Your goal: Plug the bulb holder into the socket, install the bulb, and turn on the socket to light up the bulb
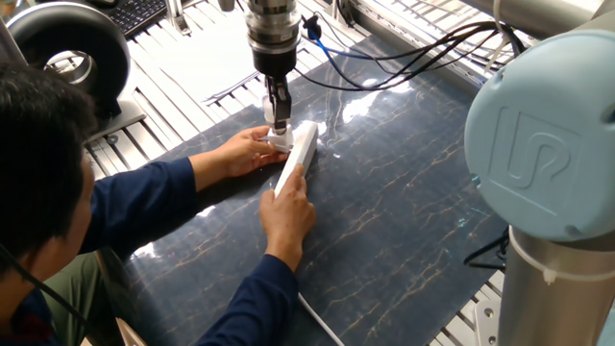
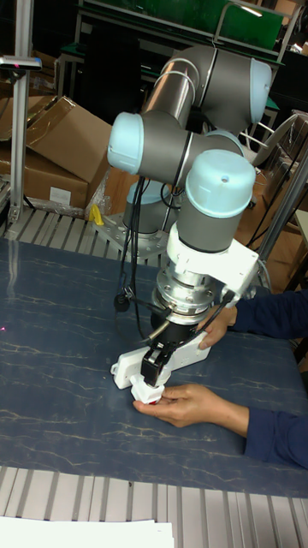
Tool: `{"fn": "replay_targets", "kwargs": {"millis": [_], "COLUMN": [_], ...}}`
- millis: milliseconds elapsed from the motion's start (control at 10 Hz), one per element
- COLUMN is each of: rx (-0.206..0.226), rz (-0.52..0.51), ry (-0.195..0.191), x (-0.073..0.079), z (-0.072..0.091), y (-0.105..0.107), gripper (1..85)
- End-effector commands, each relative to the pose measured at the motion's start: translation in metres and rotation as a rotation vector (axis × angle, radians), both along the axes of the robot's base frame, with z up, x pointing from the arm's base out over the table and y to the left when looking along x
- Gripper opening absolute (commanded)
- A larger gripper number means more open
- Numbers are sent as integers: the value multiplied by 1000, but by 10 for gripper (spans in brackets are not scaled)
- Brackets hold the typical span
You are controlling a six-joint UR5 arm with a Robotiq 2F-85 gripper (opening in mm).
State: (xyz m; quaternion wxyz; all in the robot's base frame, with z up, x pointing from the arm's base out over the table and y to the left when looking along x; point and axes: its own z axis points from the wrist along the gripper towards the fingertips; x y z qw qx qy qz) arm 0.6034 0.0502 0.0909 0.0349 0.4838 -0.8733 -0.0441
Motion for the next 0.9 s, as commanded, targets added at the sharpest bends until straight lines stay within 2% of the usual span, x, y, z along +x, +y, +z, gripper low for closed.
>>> {"fn": "replay_targets", "kwargs": {"millis": [0, 300, 600, 800], "rx": [-17, -24, -12, 0], "rz": [-136, -196, -223, -274], "ry": [5, 0, -1, -8], "x": [-1, -1, -4, 1], "z": [4, 2, 0, -2], "y": [8, 15, 17, 20], "gripper": [17, 17, 17, 17]}}
